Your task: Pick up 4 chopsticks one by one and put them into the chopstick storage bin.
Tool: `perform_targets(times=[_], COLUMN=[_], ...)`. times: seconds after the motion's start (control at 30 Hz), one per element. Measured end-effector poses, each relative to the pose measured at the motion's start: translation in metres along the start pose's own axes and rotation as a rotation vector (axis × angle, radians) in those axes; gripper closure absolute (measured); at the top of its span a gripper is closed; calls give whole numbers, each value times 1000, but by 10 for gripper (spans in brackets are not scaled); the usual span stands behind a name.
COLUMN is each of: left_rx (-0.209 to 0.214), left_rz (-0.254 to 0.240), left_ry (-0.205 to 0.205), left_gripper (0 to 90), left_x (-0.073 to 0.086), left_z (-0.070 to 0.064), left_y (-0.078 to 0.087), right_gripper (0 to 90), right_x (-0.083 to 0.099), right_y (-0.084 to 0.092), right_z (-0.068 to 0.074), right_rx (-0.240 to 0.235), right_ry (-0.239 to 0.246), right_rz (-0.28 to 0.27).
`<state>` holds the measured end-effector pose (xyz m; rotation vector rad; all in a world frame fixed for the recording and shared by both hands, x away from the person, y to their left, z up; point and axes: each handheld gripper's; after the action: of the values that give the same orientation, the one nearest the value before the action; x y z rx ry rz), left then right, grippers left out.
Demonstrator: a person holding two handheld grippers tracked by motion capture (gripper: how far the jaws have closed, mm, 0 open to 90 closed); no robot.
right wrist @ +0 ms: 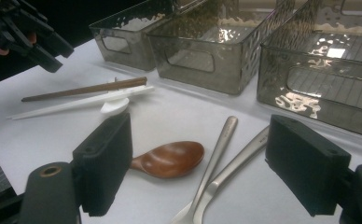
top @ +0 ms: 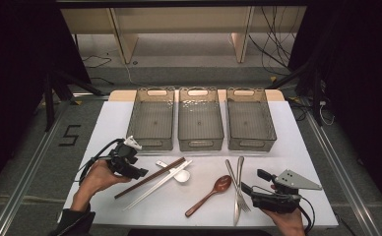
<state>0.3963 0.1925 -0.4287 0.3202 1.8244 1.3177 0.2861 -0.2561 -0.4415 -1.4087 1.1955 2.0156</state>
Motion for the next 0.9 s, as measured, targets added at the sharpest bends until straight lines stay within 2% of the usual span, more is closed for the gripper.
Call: perform_targets(times=[0.3,0.5,0.9], left_rx=[41,47,74], left_rz=[44,83,98], left_ry=[-23,-40,-45], left_gripper=[506,568,654], left_x=[0,0,0], left_z=[0,0,1], left_y=[-13,-23,-32], right_gripper=[241,241,243], right_x=[0,0,0], right_y=[0,-1,-1], right_z=[0,0,-1], right_rx=[-1,-3,-4], right_ry=[-1,2,0], right_rz=[6,6,13])
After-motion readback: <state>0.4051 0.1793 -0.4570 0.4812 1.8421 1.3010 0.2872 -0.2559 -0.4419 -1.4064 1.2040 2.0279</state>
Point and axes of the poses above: each handheld gripper's, and its own axes: y roughly backward along the jaws, x roughly out of its underside, z roughly to its left, and after that the axes turned 4 degrees about x, right-handed
